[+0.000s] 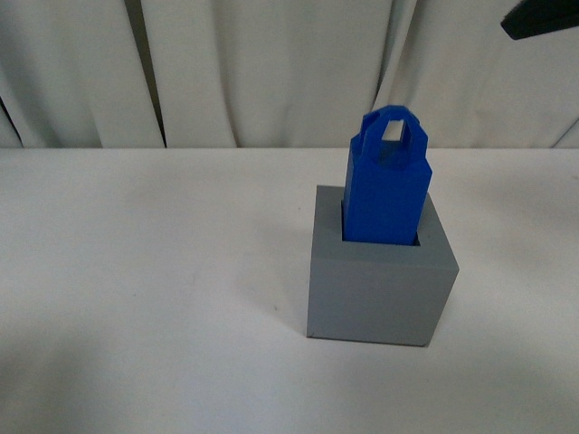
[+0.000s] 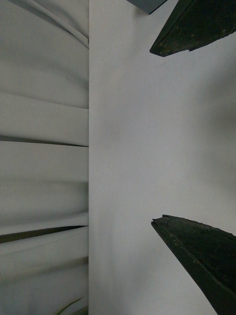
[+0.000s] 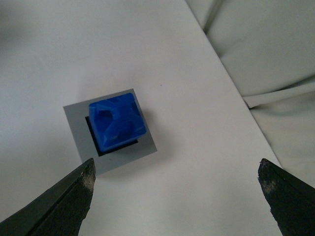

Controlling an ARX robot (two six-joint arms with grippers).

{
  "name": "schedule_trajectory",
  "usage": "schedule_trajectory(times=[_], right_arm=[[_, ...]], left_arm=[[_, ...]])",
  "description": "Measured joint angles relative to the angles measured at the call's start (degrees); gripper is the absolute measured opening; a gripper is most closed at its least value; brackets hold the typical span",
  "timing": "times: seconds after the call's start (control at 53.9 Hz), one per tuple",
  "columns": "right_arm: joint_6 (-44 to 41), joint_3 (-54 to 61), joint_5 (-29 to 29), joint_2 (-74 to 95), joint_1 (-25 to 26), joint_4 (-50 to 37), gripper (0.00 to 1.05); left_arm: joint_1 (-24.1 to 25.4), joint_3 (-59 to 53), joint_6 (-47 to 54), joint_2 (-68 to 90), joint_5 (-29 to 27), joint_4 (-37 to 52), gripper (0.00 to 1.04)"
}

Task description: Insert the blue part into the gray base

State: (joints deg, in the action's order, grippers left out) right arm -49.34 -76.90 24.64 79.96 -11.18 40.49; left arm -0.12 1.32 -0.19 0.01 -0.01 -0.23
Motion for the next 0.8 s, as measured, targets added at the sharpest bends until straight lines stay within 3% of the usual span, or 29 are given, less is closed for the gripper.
schedule_trajectory(times=[0.223, 0.445, 0.538, 0.797], right_arm=[[8.35, 18.03, 9.16, -13.79, 8.96, -11.82, 0.97], [15.21, 30.95, 20.94, -23.10, 25.20, -16.13, 0.97], [17.03, 34.67, 22.86, -25.86, 29.68, -18.75, 0.97], [19.06, 35.95, 23.50, -27.08, 32.00, -19.39, 0.97]], left_arm=[[0.00, 0.00, 0.00, 0.00, 0.00, 0.00, 0.99], [0.00, 0.00, 0.00, 0.00, 0.00, 0.00, 0.99], [0.00, 0.00, 0.00, 0.00, 0.00, 0.00, 0.99], [0.00, 0.00, 0.00, 0.00, 0.00, 0.00, 0.99]])
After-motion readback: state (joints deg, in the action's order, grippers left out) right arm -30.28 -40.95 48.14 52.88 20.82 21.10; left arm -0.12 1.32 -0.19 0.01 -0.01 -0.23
